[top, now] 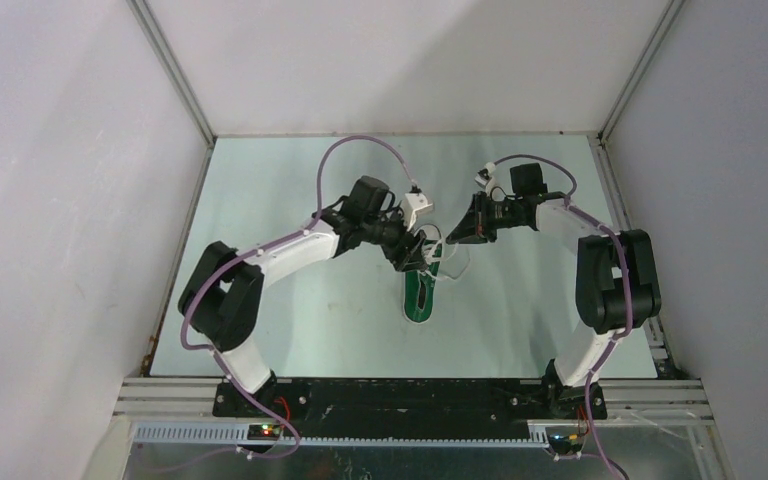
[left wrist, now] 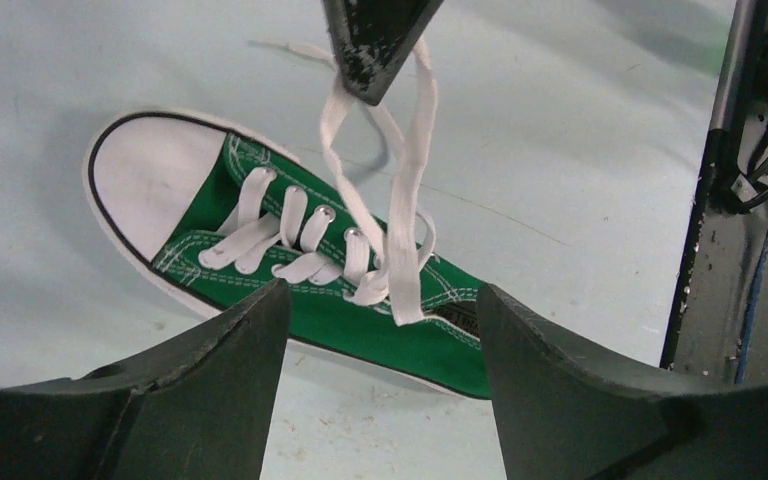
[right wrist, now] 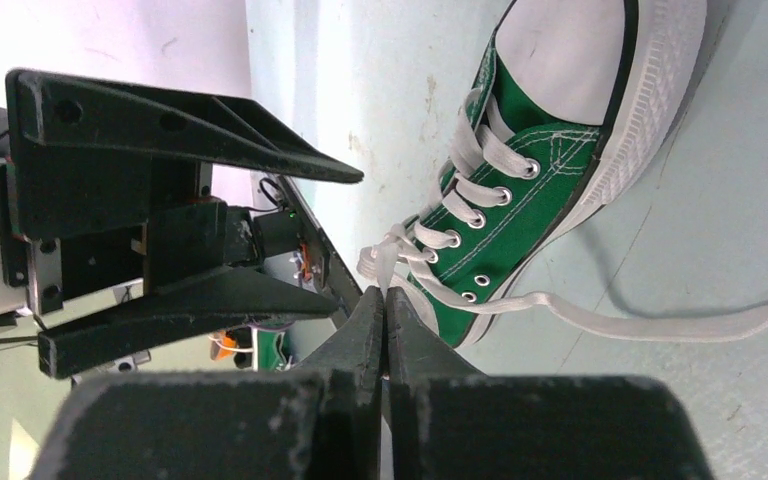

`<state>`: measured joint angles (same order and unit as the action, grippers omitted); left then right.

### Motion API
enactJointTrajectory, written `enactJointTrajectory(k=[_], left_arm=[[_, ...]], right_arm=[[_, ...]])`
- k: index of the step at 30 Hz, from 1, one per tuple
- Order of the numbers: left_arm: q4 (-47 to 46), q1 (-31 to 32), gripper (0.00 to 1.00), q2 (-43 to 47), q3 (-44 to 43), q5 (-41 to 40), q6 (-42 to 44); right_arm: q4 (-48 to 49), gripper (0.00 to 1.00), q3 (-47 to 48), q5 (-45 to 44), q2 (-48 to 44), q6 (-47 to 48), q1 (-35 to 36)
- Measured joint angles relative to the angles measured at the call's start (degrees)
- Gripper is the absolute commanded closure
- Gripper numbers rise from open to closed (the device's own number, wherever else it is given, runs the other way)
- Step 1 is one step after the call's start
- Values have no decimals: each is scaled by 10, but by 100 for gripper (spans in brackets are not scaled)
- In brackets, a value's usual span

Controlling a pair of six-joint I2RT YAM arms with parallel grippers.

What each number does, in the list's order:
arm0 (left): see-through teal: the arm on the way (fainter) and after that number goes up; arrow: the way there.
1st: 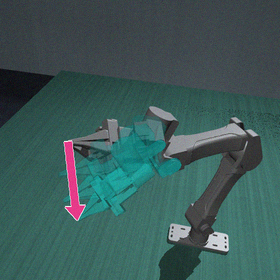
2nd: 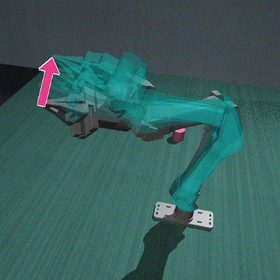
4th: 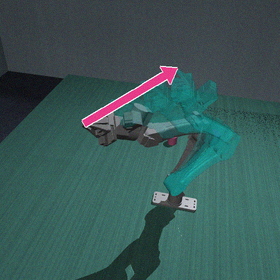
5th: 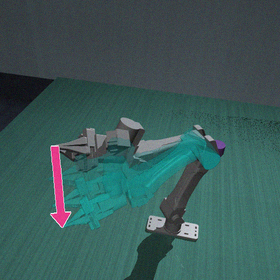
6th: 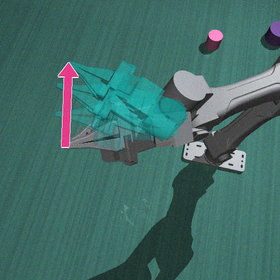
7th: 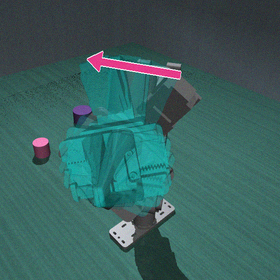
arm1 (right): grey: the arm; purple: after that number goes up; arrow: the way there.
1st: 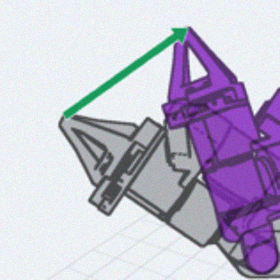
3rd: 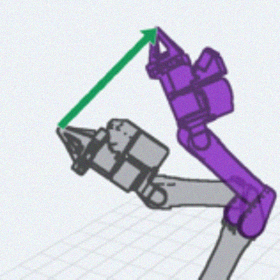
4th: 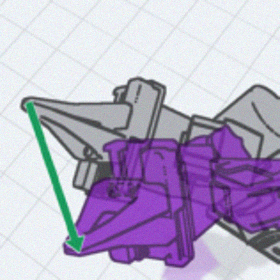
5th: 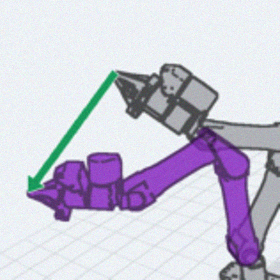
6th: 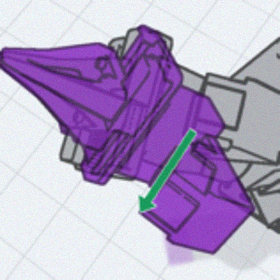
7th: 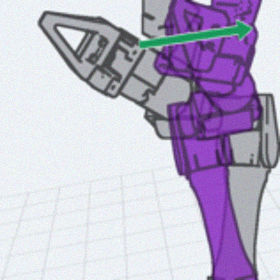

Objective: Tie the shoes
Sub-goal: Wrap the shoelace around the shoelace.

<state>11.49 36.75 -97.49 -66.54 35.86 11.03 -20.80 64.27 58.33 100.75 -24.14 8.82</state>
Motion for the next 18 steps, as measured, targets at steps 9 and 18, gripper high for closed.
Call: enactJointTrajectory(k=[9,18], left_arm=[[-2,12,51,-44,-38,11,40],[21,12,67,-59,-39,52,71]], right_arm=[[4,100,0,7,-1,-26,-4],[4,100,0,10,-2,-29,-6]])
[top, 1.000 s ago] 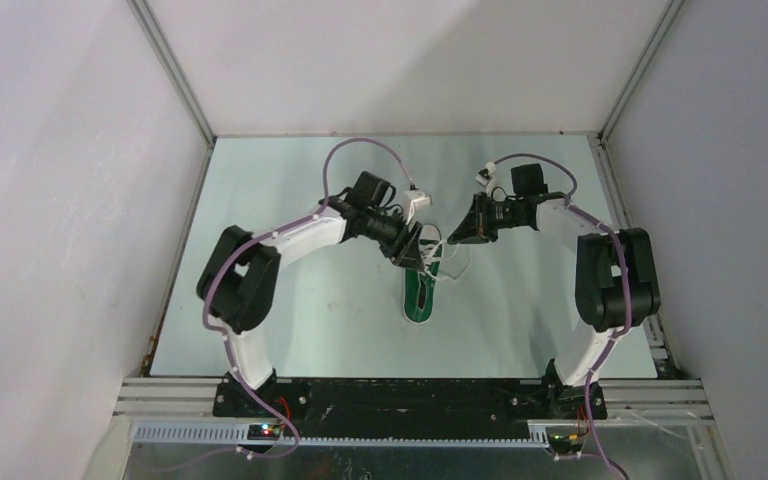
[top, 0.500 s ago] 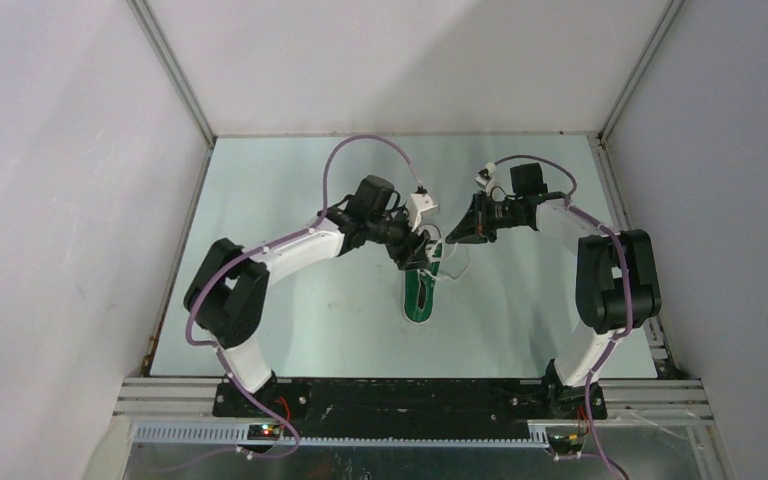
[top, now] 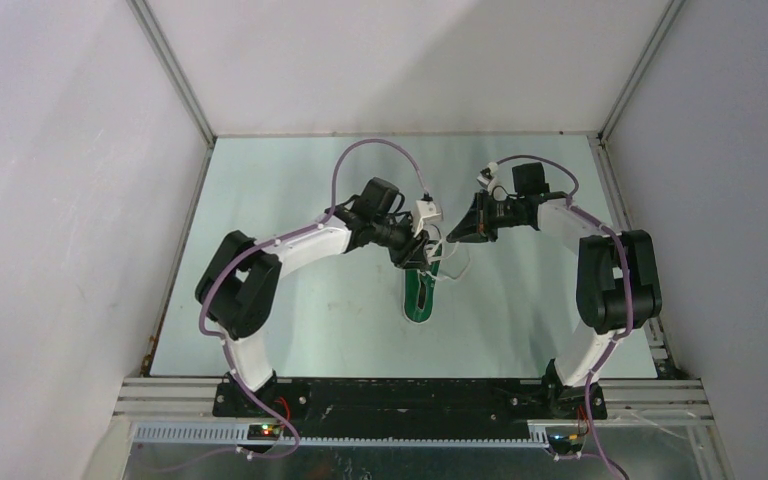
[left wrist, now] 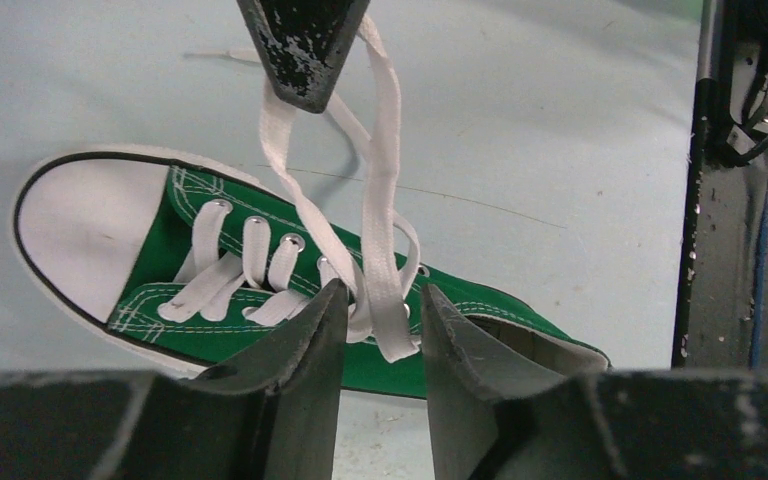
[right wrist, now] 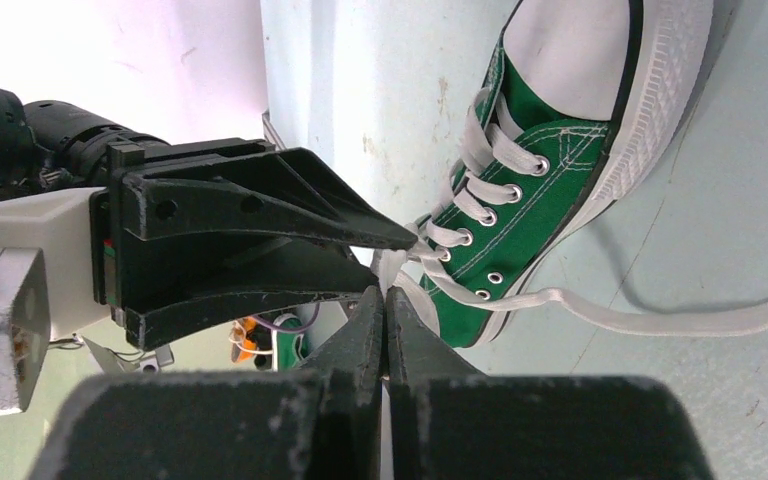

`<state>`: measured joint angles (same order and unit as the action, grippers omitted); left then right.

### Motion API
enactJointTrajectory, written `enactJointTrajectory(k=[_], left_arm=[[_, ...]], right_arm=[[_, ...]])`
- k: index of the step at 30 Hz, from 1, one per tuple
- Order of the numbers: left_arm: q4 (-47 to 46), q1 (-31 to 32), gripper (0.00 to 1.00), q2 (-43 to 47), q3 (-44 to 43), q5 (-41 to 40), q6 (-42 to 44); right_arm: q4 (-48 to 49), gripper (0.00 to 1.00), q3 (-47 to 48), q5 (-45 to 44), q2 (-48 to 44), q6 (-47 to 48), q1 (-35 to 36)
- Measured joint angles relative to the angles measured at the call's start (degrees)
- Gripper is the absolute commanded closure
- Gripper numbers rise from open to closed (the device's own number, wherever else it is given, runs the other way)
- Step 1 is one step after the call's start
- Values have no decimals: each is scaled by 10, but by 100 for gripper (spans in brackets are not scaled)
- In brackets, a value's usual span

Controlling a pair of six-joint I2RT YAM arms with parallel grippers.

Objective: Tie the shoes
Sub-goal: Wrap the shoelace around the shoelace.

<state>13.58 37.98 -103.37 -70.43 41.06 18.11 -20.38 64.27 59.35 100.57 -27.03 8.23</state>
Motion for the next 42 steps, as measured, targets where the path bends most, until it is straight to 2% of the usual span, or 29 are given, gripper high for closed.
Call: enactJointTrajectory(k=[6,11,13,16,21,31,37,42], left_arm=[[6,-4,77,-11,-2,23,-2],[-15,-20,80,-35,-11,59,-42],[-22,-29,72,-43,-13,69,-54],[-23,-37,68,-49,-15,80,-65],[-19,-39,54,-60,-34,112,-72],[29,-49,50,-90,-76,168,-61],[59,-54,53,-104,-88,174,-40],[58,-55,63,-112,-88,183,-46]], right_arm=[[0,100,0,0,0,0,0],[0,100,0,0,0,0,0],[0,100,0,0,0,0,0],[0,100,0,0,-2,0,0],[0,100,0,0,-2,0,-1],[0,100,0,0,-2,0,-2],[0,100,0,0,-2,0,-2],[0,100,0,0,-3,0,-2]])
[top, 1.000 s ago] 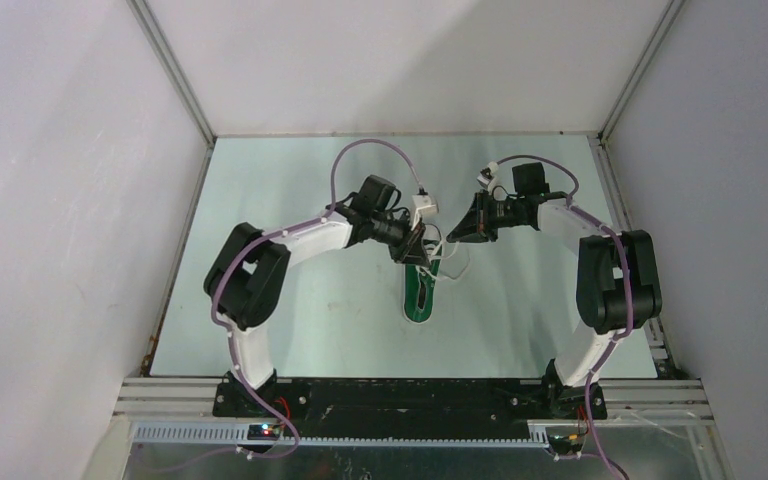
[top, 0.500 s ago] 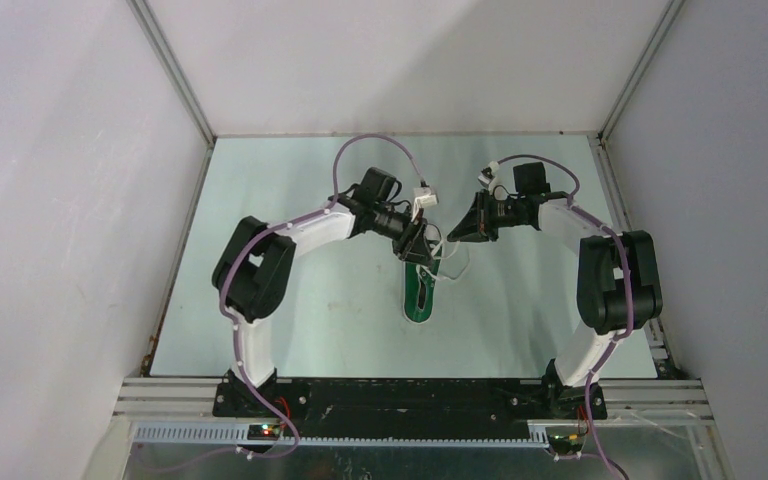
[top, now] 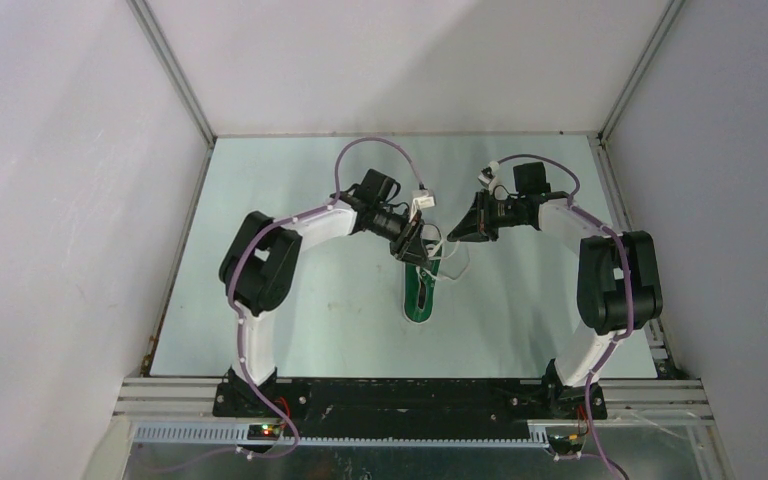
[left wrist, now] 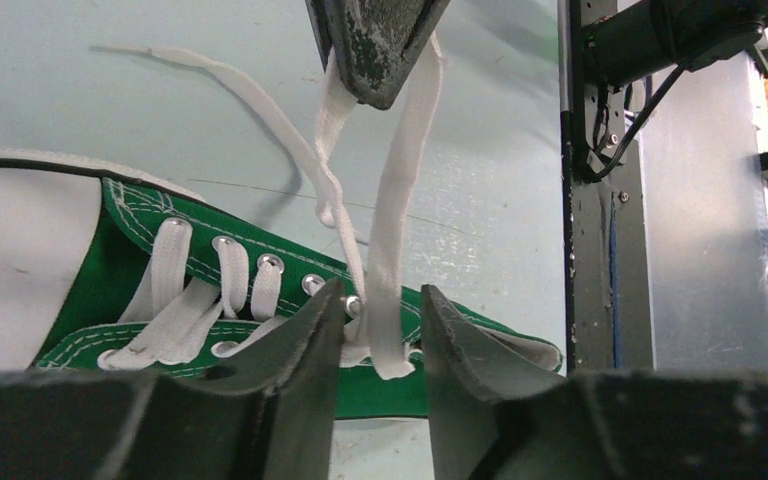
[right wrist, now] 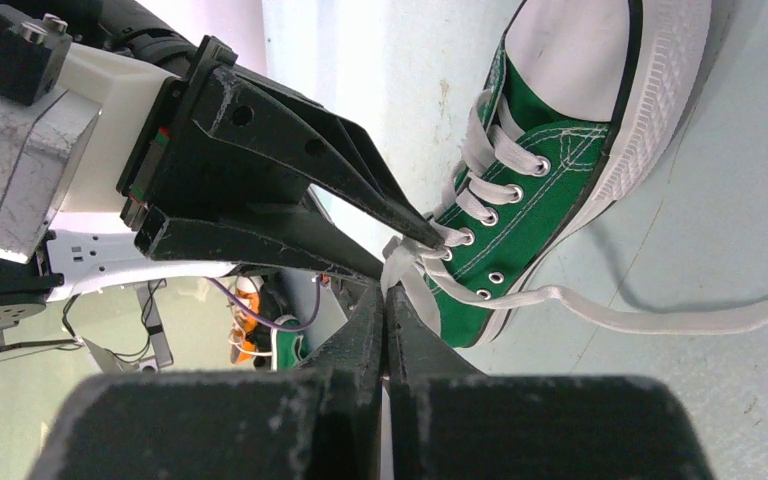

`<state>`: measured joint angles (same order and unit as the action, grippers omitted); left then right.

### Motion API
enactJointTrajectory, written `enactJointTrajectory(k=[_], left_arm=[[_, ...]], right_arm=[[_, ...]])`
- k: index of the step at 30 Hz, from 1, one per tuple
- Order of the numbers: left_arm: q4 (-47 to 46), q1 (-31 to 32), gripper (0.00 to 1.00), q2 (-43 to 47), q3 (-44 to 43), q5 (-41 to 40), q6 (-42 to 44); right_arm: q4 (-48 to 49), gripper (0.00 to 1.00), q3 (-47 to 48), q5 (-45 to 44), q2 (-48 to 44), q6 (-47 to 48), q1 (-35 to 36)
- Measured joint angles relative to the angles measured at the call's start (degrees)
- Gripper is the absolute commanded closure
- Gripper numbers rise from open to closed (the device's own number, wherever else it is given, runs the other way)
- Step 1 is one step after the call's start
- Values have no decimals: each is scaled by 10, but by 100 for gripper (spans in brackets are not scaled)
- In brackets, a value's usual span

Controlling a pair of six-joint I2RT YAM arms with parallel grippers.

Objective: Tie the shoes
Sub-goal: Wrap the shoelace around the shoelace.

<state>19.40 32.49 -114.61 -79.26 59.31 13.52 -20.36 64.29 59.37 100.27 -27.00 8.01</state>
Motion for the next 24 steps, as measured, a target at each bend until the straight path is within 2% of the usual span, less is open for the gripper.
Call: enactJointTrajectory(k=[3,7,13,20,24], left_arm=[[-10,-2,64,-6,0,10,-7],[-16,-8,58,-12,0,18,-16],[-18,-13,54,-13,0,39,-25],[-41,-19,62,-14,0,55,-50],[-51,-20,63,-17,0,58,-61]], right_arm=[[0,100,0,0,0,0,0],[0,100,0,0,0,0,0],[0,100,0,0,-1,0,0],[0,100,0,0,-2,0,-1],[0,100,0,0,-2,0,-2]])
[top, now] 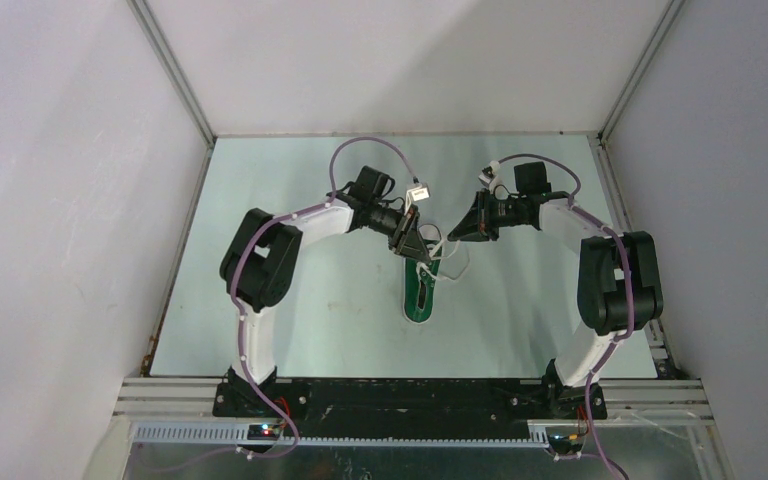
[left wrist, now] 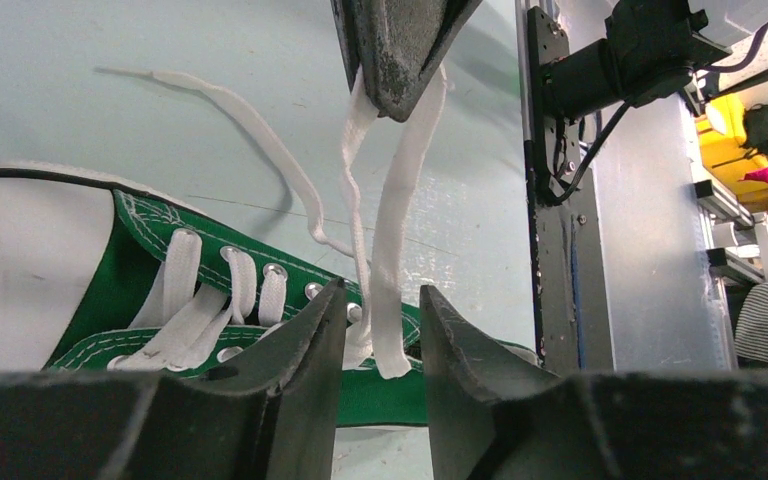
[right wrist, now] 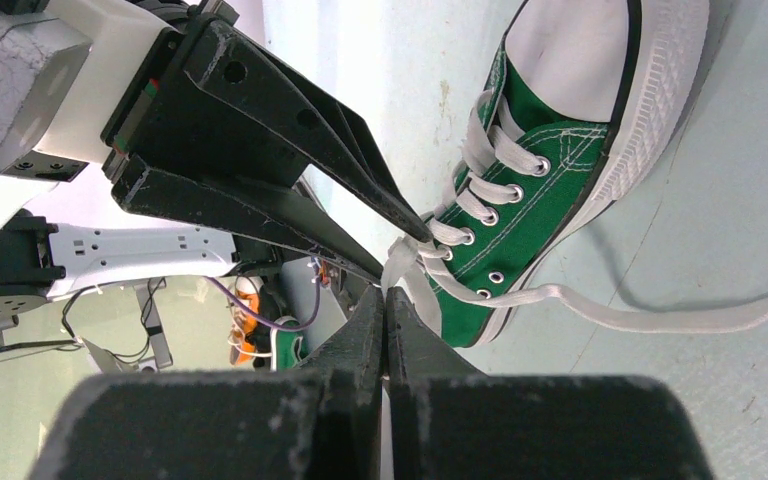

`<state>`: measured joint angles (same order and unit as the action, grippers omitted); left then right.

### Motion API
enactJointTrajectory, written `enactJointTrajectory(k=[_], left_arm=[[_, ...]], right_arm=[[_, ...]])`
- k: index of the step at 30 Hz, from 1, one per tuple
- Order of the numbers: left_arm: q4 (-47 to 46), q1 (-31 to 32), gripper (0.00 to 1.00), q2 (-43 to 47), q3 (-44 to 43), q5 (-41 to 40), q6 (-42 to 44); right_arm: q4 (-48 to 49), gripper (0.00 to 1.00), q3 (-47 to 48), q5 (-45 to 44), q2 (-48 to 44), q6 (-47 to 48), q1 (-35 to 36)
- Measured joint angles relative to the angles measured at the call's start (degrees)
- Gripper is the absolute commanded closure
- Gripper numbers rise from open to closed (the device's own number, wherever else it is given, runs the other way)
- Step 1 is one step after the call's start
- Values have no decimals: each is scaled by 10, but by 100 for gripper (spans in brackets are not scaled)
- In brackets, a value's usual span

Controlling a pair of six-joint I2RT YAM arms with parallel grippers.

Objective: Tie the shoes
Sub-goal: Wrap the shoelace around the shoelace.

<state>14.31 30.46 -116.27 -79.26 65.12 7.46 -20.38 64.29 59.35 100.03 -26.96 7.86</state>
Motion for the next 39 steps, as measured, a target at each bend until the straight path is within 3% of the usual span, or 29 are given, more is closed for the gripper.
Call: enactJointTrajectory(k=[20,32,39], left_arm=[[19,0,70,-5,0,0,19],[25,0,90,-7,0,0,29],[-24,0,97,-7,10,1,-9]], right_arm=[[0,100,0,0,0,0,-1],[0,100,0,0,0,2,-1],[0,100,0,-2,0,7,-2]])
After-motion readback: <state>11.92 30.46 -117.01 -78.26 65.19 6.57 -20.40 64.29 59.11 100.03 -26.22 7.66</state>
